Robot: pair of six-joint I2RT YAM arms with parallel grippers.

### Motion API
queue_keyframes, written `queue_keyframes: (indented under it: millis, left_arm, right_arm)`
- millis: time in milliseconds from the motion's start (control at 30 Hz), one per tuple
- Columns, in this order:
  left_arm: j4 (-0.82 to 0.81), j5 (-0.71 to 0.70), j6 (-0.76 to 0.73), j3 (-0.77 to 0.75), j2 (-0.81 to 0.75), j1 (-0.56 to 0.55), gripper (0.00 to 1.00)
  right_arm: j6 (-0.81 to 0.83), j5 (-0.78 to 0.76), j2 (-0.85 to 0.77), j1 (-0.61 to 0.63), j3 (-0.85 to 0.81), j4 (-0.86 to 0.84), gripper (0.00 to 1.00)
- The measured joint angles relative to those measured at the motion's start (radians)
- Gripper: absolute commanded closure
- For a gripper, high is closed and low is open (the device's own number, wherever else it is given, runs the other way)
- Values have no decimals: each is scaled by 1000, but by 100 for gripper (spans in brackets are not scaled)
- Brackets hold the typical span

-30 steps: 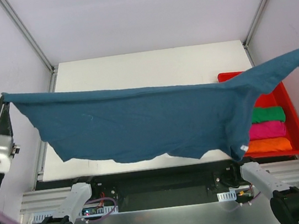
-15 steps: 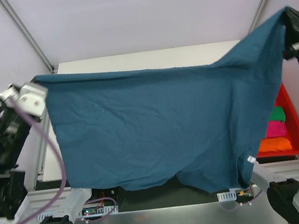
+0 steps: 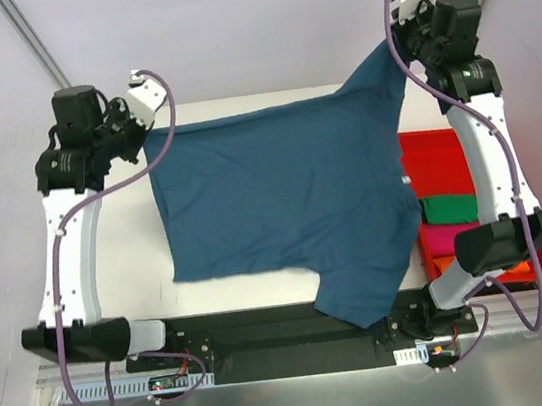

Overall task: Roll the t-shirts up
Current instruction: Flatten out the T-shirt at the center of the board.

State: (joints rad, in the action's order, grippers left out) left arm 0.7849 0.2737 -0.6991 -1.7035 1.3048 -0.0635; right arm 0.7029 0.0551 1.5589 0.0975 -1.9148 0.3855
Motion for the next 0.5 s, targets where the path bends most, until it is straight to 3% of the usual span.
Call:
queue_keyframes:
  millis: [233, 500]
  left_arm:
    - [1, -19, 5, -97, 46, 0, 100]
    - [-3, -46, 13, -132, -176, 0, 100]
  right_arm:
    - [45, -76, 6, 29, -70, -17, 99]
    - [66, -72, -301, 76, -62, -10, 99]
